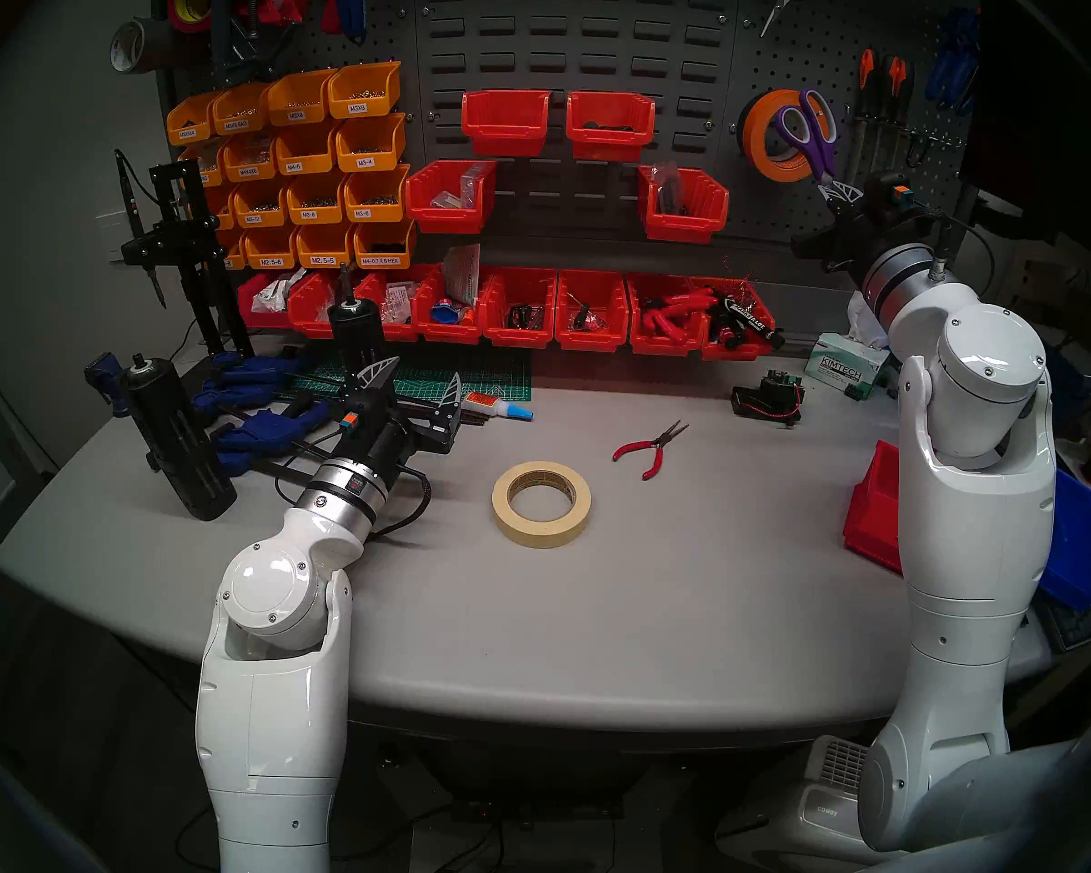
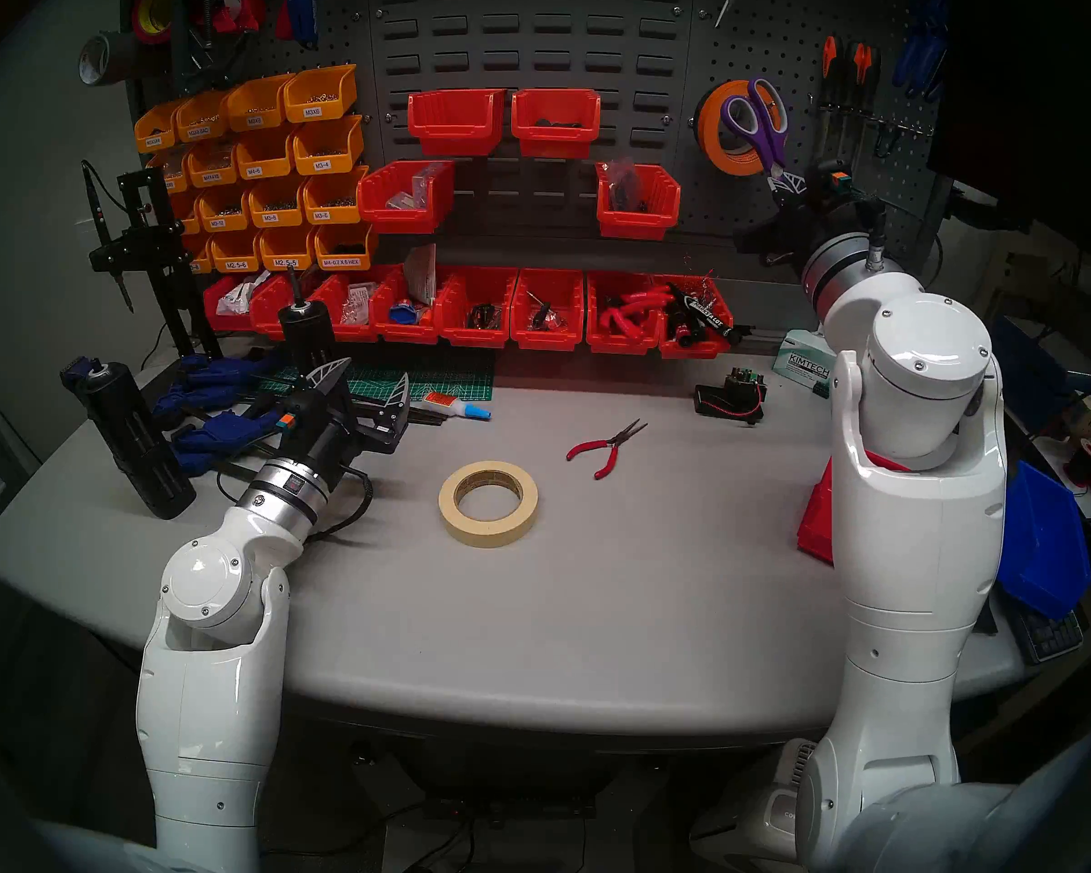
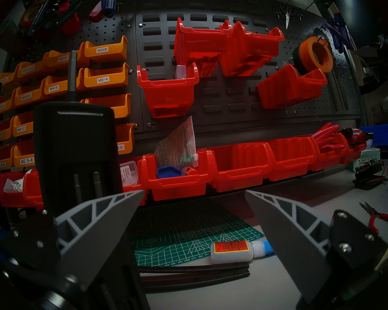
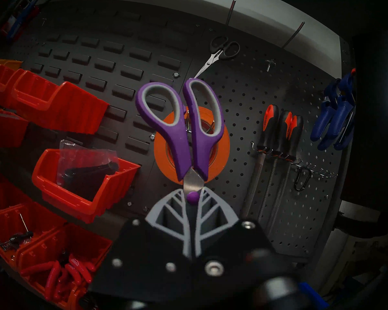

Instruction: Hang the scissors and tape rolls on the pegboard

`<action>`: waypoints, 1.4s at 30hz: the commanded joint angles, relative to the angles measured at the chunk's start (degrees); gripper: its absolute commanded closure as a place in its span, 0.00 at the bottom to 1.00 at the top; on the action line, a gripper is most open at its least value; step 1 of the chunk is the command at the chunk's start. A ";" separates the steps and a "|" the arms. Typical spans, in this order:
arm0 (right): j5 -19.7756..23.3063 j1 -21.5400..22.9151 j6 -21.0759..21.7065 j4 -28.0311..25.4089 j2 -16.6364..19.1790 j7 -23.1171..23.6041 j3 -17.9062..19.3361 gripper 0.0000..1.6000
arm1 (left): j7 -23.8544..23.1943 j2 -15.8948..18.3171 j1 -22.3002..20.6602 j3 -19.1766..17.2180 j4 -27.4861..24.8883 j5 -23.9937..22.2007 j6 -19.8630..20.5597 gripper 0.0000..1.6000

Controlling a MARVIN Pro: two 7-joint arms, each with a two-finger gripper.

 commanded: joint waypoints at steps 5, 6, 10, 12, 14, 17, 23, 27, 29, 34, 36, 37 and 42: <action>-0.60 5.86 0.81 1.55 1.30 0.21 -1.24 1.00 | 0.01 0.01 -0.03 0.02 0.00 0.00 -0.44 0.00; -0.61 5.99 0.88 1.69 1.31 0.19 -1.31 1.00 | 0.01 0.01 -0.03 0.02 0.00 0.00 -0.44 0.00; -0.86 6.77 1.26 2.46 1.37 -0.09 -1.45 1.00 | 0.01 0.01 -0.03 0.02 0.00 0.00 -0.44 0.00; -0.96 7.18 1.14 3.18 1.52 -0.11 -1.49 1.00 | 0.01 0.01 -0.03 0.02 0.00 0.00 -0.44 0.00; -1.08 7.44 1.28 3.44 1.57 -0.12 -1.58 1.00 | 0.01 0.01 -0.03 0.02 0.00 0.00 -0.44 0.00; -1.24 8.20 1.44 4.33 1.83 0.03 -1.89 1.00 | 0.01 0.01 -0.03 0.02 0.00 0.00 -0.45 0.00; -1.43 9.10 1.55 5.84 1.99 0.31 -2.41 1.00 | 0.01 0.01 -0.03 0.02 0.01 0.00 -0.46 0.00; -1.62 9.47 1.61 6.43 1.99 0.31 -2.95 1.00 | 0.01 0.01 -0.03 0.02 0.01 0.00 -0.47 0.00; -1.76 9.75 1.75 6.81 2.08 0.32 -3.25 1.00 | 0.01 0.01 -0.03 0.02 0.01 0.00 -0.47 0.00; -1.88 10.27 1.86 7.71 2.04 0.21 -3.87 1.00 | 0.01 0.01 -0.03 0.02 0.01 0.00 -0.47 0.00; -1.92 10.41 1.89 7.99 2.05 0.17 -4.08 1.00 | 0.01 0.01 -0.03 0.02 0.01 0.00 -0.47 0.00; -2.01 10.55 1.87 8.28 2.06 0.09 -4.23 1.00 | 0.01 0.01 -0.03 0.02 0.01 0.00 -0.47 0.00; -2.21 11.04 2.32 9.12 2.15 0.08 -4.69 1.00 | 0.01 0.01 -0.03 0.02 0.01 0.00 -0.48 0.00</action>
